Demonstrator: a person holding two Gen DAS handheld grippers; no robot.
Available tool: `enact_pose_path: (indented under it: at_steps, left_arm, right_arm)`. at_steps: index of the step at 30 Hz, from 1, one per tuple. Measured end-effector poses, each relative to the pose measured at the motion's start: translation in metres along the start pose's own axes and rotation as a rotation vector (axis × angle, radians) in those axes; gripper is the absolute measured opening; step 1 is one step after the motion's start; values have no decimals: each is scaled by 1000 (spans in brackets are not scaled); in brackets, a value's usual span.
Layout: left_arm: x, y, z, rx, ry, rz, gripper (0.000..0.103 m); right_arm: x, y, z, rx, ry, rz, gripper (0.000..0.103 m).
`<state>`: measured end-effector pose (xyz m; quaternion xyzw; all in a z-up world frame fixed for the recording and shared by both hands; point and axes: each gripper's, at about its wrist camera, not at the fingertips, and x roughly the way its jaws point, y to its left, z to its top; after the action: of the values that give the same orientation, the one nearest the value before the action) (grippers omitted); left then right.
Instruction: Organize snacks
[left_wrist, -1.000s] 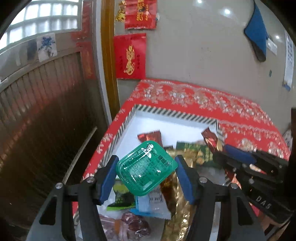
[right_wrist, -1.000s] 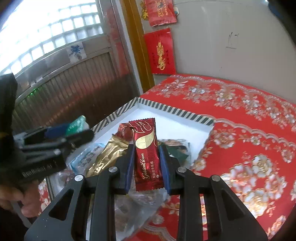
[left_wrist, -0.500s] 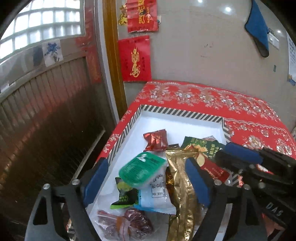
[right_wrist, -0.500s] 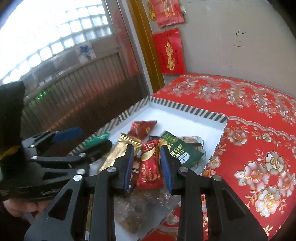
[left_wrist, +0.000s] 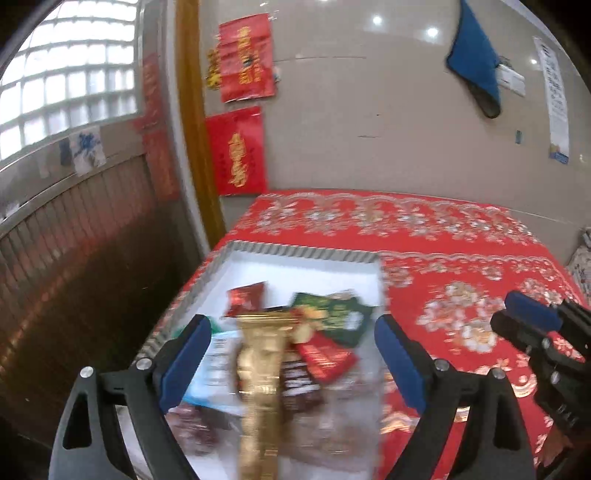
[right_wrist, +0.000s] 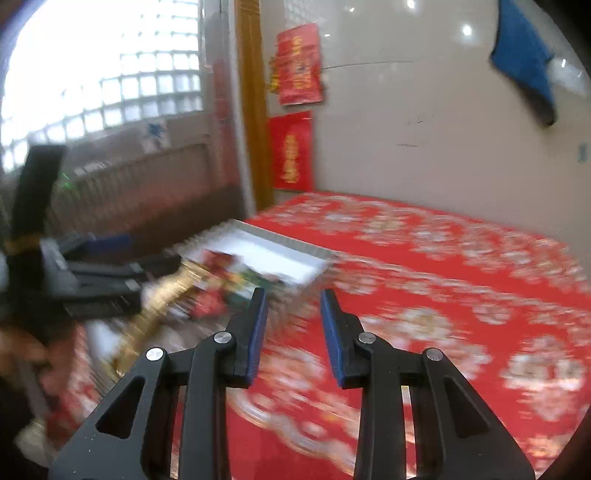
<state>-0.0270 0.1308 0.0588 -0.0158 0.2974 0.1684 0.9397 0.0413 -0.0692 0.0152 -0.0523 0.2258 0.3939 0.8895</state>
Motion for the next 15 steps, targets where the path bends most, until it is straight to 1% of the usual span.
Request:
enact_pose_path:
  at_steps: [4, 7, 8, 10, 12, 14, 15]
  left_arm:
    - [-1, -31, 1, 8, -12, -37, 92]
    - [-4, -40, 0, -7, -28, -37, 92]
    - [-4, -39, -1, -13, -25, -32, 96]
    - [-5, -34, -4, -23, -18, 0, 102]
    - [-8, -23, -9, -40, -18, 47, 103]
    - [-9, -10, -15, -47, -4, 54, 103]
    - [-10, -3, -18, -49, 12, 59, 103]
  right_arm:
    - [-19, -28, -19, -18, 0, -80, 29]
    - [-24, -53, -25, 22, -2, -101, 29]
    - [-24, -61, -26, 50, -1, -93, 29]
    - [-21, -73, -27, 112, 1, -52, 29]
    - [-18, -71, -25, 140, 1, 3, 29]
    - [-17, -58, -18, 137, 5, 87, 29]
    - [-16, -45, -12, 116, 10, 138, 30]
